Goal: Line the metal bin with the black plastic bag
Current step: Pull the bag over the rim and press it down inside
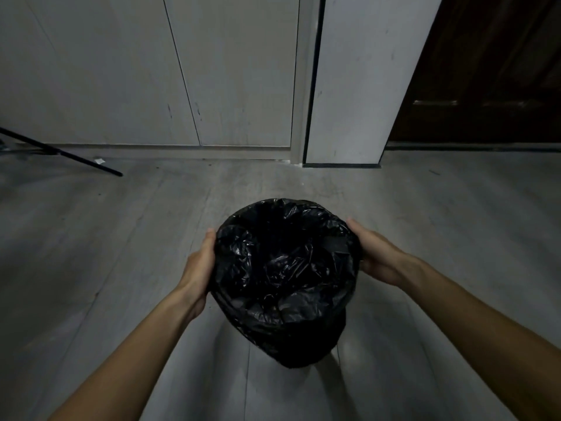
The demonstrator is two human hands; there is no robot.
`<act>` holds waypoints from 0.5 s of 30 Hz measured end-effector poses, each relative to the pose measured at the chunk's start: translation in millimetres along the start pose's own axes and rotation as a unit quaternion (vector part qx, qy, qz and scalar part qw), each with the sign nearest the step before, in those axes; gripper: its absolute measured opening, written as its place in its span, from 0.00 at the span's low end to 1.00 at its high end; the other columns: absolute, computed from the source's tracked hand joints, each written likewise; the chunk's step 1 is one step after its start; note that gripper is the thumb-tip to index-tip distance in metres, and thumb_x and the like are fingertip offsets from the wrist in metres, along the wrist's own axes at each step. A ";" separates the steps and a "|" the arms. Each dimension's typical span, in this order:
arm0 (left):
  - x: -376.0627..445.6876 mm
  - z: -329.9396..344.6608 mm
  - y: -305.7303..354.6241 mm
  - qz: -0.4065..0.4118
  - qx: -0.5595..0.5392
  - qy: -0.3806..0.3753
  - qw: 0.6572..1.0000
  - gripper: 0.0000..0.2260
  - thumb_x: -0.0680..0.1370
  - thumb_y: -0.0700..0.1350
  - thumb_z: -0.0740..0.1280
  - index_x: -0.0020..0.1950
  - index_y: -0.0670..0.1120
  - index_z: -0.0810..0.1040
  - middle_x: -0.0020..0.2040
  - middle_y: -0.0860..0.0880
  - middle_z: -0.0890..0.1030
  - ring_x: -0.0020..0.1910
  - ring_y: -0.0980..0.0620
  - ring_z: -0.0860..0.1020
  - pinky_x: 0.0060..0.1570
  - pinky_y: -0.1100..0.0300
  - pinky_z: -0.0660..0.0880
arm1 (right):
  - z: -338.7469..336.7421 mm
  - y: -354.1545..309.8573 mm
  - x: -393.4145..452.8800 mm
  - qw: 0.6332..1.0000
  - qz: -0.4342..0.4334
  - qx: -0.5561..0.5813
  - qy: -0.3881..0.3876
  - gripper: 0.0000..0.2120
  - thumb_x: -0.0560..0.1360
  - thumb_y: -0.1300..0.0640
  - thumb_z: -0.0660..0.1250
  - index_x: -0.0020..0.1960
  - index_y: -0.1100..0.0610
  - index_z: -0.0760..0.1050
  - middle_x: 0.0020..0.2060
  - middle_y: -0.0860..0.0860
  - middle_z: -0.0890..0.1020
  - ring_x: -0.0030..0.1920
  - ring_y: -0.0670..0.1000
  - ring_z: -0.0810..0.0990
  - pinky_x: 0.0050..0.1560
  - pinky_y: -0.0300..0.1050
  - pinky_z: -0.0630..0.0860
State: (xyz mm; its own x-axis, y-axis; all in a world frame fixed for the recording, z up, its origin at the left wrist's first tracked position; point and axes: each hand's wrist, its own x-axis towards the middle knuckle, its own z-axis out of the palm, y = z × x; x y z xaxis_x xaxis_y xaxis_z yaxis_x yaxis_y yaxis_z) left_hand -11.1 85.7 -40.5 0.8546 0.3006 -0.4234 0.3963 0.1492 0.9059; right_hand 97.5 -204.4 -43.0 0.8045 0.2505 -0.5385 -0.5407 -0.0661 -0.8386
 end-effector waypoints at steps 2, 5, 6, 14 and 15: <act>2.0 -1.0 -2.7 0.000 -0.015 -0.020 1.000 0.24 0.78 0.67 0.53 0.51 0.55 0.83 0.48 0.56 0.86 0.52 0.57 0.81 0.58 0.56 0.73 | 8.0 -1.1 7.2 0.997 0.008 0.074 -0.017 0.28 0.80 0.38 0.52 0.60 0.57 0.79 0.55 0.56 0.84 0.57 0.55 0.82 0.61 0.53 0.75; 6.1 -2.8 -6.8 -0.011 -0.037 -0.038 0.999 0.25 0.78 0.68 0.53 0.58 0.55 0.82 0.55 0.55 0.85 0.57 0.54 0.81 0.65 0.52 0.71 | 17.3 0.4 16.4 0.998 0.012 0.062 0.002 0.27 0.79 0.37 0.55 0.58 0.56 0.80 0.52 0.57 0.86 0.53 0.56 0.85 0.51 0.50 0.79; 5.7 -3.3 -7.6 -0.017 -0.043 -0.045 0.998 0.26 0.78 0.69 0.53 0.60 0.55 0.81 0.58 0.54 0.84 0.59 0.53 0.80 0.67 0.51 0.70 | 19.6 -0.7 16.9 0.999 0.014 0.051 0.000 0.25 0.79 0.38 0.56 0.57 0.56 0.81 0.51 0.56 0.86 0.51 0.56 0.85 0.49 0.49 0.80; -6.8 -3.4 -5.7 0.043 -0.025 0.104 0.993 0.20 0.78 0.61 0.60 0.42 0.51 0.86 0.42 0.54 0.87 0.49 0.52 0.83 0.54 0.53 0.75 | 42.5 -35.3 -16.9 0.795 -0.378 -0.383 0.278 0.09 0.77 0.50 0.61 0.50 0.52 0.78 0.45 0.47 0.79 0.47 0.48 0.75 0.48 0.45 0.72; -6.6 -2.8 -2.7 0.064 -0.017 0.110 0.992 0.19 0.77 0.60 0.62 0.40 0.51 0.86 0.41 0.55 0.87 0.46 0.55 0.83 0.53 0.54 0.75 | 51.6 -37.3 -29.8 0.731 -0.437 -0.472 0.228 0.09 0.76 0.49 0.62 0.51 0.51 0.78 0.46 0.46 0.79 0.49 0.48 0.75 0.50 0.46 0.72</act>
State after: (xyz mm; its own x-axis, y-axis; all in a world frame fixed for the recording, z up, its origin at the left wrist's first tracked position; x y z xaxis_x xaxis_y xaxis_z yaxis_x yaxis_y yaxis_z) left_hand -18.7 86.0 -40.2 0.8021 0.5161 -0.3005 0.2752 0.1272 0.9529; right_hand 81.0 -159.6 8.6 0.8555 0.2614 0.4469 0.4662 -0.7644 -0.4453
